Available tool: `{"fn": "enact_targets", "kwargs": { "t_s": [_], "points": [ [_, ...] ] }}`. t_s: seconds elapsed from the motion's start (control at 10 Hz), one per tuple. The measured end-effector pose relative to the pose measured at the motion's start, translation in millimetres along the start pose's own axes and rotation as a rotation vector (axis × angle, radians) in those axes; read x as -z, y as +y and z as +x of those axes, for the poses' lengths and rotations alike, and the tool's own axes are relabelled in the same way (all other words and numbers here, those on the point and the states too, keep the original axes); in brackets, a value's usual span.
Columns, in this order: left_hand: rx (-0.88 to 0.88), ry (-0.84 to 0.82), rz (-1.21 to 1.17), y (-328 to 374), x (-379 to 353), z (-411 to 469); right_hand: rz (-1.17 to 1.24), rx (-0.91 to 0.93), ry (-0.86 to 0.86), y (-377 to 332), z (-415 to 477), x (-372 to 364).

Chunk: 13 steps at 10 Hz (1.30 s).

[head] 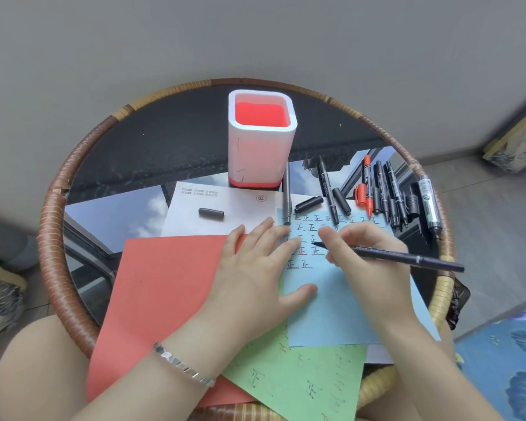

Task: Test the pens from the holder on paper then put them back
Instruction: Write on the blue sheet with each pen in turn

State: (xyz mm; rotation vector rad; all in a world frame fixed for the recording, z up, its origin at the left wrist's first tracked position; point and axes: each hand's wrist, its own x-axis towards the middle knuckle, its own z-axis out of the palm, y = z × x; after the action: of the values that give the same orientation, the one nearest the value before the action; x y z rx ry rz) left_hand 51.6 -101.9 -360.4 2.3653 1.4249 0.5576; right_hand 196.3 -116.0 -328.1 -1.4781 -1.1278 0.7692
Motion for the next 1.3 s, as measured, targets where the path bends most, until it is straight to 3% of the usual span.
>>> {"fn": "enact_targets", "kwargs": {
  "t_s": [0.3,1.3],
  "points": [
    [0.000,0.022,-0.005,-0.3,-2.7,0.6,-0.178,0.003,0.246,26.4,5.3,-2.5],
    [0.006,0.013,0.001,0.0,-1.2,1.1,-0.233,0.056,0.205,26.1,6.3,-4.7]
  ]
}}
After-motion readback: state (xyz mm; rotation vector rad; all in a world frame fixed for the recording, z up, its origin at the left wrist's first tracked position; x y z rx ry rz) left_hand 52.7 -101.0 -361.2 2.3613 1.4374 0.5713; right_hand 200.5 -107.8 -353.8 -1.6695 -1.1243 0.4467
